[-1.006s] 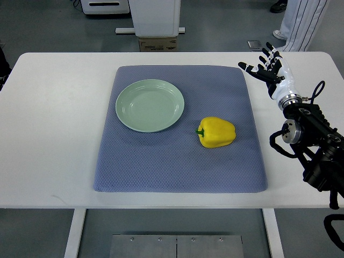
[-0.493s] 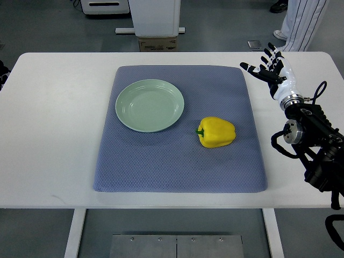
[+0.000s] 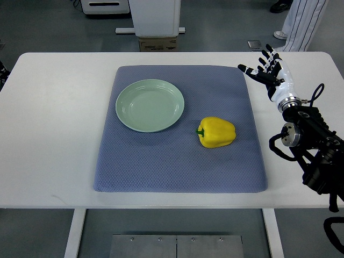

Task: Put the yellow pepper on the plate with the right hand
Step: 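Move the right hand over and down to the yellow pepper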

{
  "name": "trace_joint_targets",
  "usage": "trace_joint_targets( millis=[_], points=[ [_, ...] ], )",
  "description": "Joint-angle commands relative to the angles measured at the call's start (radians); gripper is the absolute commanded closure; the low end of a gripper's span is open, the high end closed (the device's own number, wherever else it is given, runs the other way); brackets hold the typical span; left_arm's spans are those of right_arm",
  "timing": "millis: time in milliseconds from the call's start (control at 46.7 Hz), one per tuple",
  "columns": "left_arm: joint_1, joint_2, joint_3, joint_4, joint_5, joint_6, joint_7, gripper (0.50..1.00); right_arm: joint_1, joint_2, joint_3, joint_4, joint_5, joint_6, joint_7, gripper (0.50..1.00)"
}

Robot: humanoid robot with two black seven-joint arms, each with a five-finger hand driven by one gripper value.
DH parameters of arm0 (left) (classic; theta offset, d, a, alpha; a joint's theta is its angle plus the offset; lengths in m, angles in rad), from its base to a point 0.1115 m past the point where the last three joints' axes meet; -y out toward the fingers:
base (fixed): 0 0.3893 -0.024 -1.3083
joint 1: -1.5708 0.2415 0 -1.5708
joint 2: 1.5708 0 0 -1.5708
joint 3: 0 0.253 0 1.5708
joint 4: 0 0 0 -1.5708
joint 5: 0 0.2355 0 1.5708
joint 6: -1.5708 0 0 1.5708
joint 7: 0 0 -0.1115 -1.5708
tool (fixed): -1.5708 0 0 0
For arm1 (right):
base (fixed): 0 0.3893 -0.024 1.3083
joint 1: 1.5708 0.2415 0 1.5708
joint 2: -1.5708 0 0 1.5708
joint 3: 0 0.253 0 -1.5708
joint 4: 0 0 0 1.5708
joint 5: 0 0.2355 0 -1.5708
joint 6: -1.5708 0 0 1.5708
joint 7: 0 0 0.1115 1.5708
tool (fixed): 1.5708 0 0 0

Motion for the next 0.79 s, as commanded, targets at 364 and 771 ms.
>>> trace_joint_targets(
  millis=[364,771],
  points=[
    [0.0,0.0,0.0,-0.001,0.0,0.0,0.0,0.5,-0.011,-0.08,-0.075,0.051,-0.001,0.122,0.003,0.5],
    [0.0,0.0,0.0,-0.001,0.0,0.0,0.0,0.5,0.034,-0.252,-0.277,0.224,-0.02,0.194,0.019,0.505]
  ],
)
